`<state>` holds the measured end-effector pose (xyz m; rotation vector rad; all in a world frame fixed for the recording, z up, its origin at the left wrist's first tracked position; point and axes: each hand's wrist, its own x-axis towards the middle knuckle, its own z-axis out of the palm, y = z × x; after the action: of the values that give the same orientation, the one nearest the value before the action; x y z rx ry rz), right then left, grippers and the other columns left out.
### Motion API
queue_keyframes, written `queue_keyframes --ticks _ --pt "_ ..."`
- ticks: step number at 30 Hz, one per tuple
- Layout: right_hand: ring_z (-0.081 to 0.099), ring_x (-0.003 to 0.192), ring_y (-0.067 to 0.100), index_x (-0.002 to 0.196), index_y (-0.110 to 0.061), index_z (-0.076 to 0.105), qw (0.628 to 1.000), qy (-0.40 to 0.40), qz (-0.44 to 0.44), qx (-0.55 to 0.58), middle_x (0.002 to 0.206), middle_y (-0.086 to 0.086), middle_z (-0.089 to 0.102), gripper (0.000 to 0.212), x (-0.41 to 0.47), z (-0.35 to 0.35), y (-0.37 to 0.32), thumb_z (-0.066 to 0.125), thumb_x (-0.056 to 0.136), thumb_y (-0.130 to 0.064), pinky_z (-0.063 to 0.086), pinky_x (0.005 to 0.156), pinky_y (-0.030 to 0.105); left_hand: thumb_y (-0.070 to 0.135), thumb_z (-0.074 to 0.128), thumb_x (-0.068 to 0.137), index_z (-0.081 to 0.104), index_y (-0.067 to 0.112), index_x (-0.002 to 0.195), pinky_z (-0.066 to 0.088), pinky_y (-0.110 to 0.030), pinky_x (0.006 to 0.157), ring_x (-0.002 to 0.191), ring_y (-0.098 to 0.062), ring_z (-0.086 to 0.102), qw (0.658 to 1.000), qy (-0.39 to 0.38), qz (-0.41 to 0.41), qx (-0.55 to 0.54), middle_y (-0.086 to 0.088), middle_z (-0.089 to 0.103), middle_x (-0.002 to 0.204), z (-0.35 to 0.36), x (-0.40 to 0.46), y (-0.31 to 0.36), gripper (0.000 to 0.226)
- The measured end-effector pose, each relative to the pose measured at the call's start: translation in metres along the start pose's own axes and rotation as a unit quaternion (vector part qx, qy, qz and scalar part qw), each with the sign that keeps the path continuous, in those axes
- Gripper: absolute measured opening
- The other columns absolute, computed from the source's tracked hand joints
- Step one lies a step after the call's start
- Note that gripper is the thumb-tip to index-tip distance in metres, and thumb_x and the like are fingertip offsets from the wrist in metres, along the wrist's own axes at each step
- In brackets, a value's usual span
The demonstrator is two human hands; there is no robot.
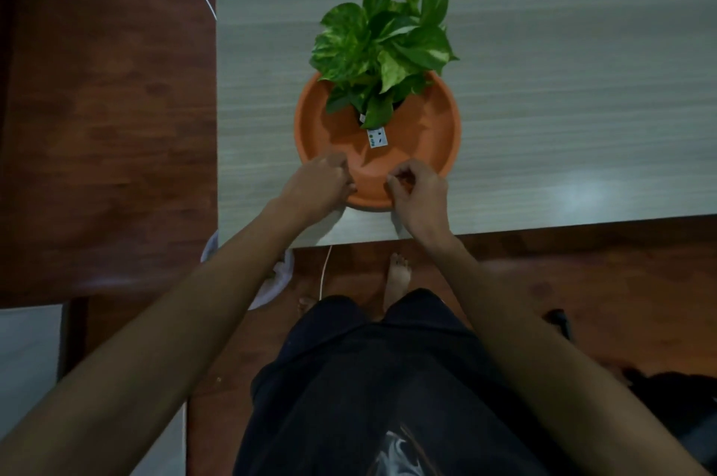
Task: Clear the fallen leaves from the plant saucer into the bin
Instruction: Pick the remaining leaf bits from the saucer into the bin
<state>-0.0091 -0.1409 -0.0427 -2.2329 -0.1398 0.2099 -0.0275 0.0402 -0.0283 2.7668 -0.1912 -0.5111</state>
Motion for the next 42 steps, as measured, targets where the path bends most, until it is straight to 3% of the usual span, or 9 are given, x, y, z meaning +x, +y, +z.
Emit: queue_keyframes --ticks 4,11,17,21,23,28,32,36,42 --pt "0.059 0.090 0.015 0.092 -0.011 0.064 1.000 0.009 -0.018 -0.009 0.092 0.002 0.064 0.006 -0.001 0.002 0.002 0.066 0.086 -0.013 0.046 0.081 0.023 0.042 0.058 0.086 0.071 0.003 0.104 0.048 -0.042 0.090 0.103 -0.032 0.056 0.998 -0.047 0.035 0.012 -0.017 0.057 0.109 -0.002 -0.010 -0.013 0.045" --pt "0.057 0.093 0.015 0.094 -0.012 0.064 1.000 -0.007 -0.017 -0.010 0.092 -0.005 0.057 0.007 0.000 0.001 -0.001 0.066 0.087 -0.011 0.044 0.083 0.023 0.027 0.074 0.075 0.071 0.010 0.104 0.050 -0.040 0.084 0.102 -0.028 0.058 0.998 -0.052 0.018 0.000 -0.011 0.061 0.108 -0.014 -0.005 -0.003 0.034" --pt "0.060 0.091 0.017 0.091 -0.013 0.066 0.999 -0.023 -0.011 -0.025 0.095 0.004 0.066 0.006 0.003 0.004 -0.008 0.066 0.086 -0.014 0.049 0.082 0.027 0.014 0.071 0.072 0.076 0.009 0.082 0.048 -0.037 0.070 0.083 -0.029 0.065 0.998 0.046 0.022 -0.032 -0.011 0.071 0.087 -0.015 -0.012 -0.004 0.013" --pt "0.055 0.088 0.010 0.091 -0.012 0.067 0.998 -0.042 -0.033 -0.038 0.093 0.001 0.064 0.006 0.004 0.016 -0.026 0.066 0.086 -0.015 0.040 0.075 0.007 0.017 0.068 0.072 0.074 0.007 0.079 0.050 -0.036 0.070 0.077 -0.029 0.066 0.985 0.142 -0.011 -0.101 -0.013 0.074 0.082 -0.012 -0.031 -0.013 0.014" --pt "0.054 0.087 0.012 0.090 -0.011 0.066 0.995 -0.054 -0.068 -0.048 0.091 0.002 0.065 0.007 0.001 0.031 -0.043 0.065 0.086 -0.017 0.037 0.074 0.010 0.017 0.069 0.075 0.073 0.009 0.080 0.051 -0.033 0.072 0.076 -0.025 0.066 0.961 0.205 -0.070 -0.174 -0.011 0.074 0.083 -0.009 -0.050 -0.027 0.011" --pt "0.062 0.083 0.017 0.087 -0.014 0.067 0.990 -0.102 -0.097 -0.017 0.084 0.003 0.069 0.006 -0.015 0.087 -0.094 0.066 0.085 -0.020 0.053 0.078 0.036 0.016 0.069 0.080 0.072 0.012 0.082 0.043 -0.013 0.070 0.072 -0.007 0.059 0.872 0.317 -0.242 -0.283 -0.004 0.073 0.082 0.004 -0.104 -0.069 0.005" --pt "0.064 0.073 0.016 0.084 -0.013 0.069 0.978 -0.167 -0.124 -0.006 0.077 0.003 0.071 0.005 -0.045 0.139 -0.132 0.071 0.083 -0.018 0.053 0.072 0.030 0.020 0.063 0.088 0.071 0.012 0.091 0.048 -0.024 0.077 0.081 -0.007 0.059 0.820 0.343 -0.332 -0.315 -0.003 0.073 0.091 0.024 -0.159 -0.108 0.012" --pt "0.064 0.075 0.013 0.085 -0.014 0.070 0.954 -0.263 -0.145 0.002 0.082 0.002 0.072 0.003 -0.083 0.189 -0.156 0.068 0.085 -0.017 0.052 0.073 0.023 0.029 0.061 0.089 0.071 0.018 0.094 0.044 -0.016 0.074 0.079 -0.004 0.056 0.775 0.349 -0.417 -0.322 0.005 0.070 0.090 0.053 -0.208 -0.142 0.015" --pt "0.066 0.090 0.028 0.095 -0.008 0.070 0.913 -0.394 -0.079 -0.074 0.093 0.012 0.072 0.012 -0.128 0.260 -0.162 0.060 0.088 -0.010 0.051 0.083 0.035 0.026 0.063 0.085 0.074 0.012 0.097 0.055 -0.037 0.084 0.092 -0.027 0.069 0.726 0.314 -0.486 -0.372 -0.012 0.075 0.099 0.102 -0.254 -0.179 0.022"
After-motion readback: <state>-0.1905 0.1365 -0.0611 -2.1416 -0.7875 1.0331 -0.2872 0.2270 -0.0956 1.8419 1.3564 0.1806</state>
